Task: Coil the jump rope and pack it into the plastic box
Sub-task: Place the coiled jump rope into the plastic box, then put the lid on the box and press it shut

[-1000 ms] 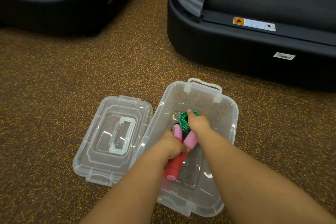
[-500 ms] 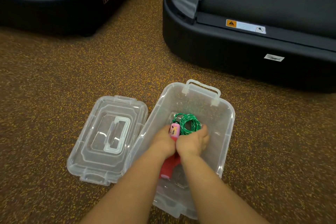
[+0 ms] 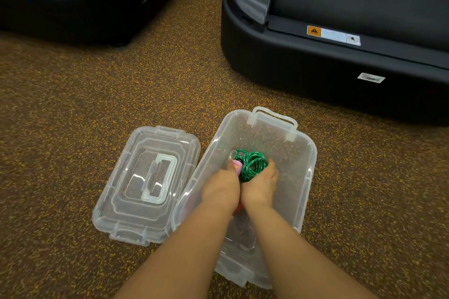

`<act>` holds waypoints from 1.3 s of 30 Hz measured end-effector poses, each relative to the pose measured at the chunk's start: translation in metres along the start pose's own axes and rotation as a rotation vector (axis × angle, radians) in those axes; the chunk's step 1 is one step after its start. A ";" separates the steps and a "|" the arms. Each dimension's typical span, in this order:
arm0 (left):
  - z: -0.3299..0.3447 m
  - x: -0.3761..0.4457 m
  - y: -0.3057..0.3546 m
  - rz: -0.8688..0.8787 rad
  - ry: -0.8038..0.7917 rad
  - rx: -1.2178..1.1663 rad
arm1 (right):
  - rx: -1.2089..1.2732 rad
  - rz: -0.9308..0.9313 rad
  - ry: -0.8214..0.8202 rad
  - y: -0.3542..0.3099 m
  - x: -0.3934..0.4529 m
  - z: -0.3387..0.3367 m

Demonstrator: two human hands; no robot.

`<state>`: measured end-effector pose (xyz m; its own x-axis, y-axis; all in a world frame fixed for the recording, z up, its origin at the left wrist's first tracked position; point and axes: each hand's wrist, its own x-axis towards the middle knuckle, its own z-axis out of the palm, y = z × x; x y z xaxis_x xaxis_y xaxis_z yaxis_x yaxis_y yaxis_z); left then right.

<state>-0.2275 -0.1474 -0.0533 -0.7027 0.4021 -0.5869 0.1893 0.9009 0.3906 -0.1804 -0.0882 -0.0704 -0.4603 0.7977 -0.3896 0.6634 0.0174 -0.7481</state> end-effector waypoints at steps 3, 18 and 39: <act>0.002 -0.004 0.002 -0.002 -0.028 0.108 | 0.020 0.025 -0.011 0.000 -0.001 0.000; -0.088 -0.103 -0.025 0.449 0.549 -0.179 | 0.353 -0.435 0.006 -0.086 -0.100 -0.018; -0.028 -0.068 -0.204 -0.055 0.289 0.028 | -0.219 -0.449 -0.487 0.012 -0.167 0.081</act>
<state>-0.2374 -0.3627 -0.0733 -0.8777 0.2933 -0.3791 0.1617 0.9257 0.3420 -0.1431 -0.2703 -0.0582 -0.8959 0.3247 -0.3032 0.4274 0.4439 -0.7876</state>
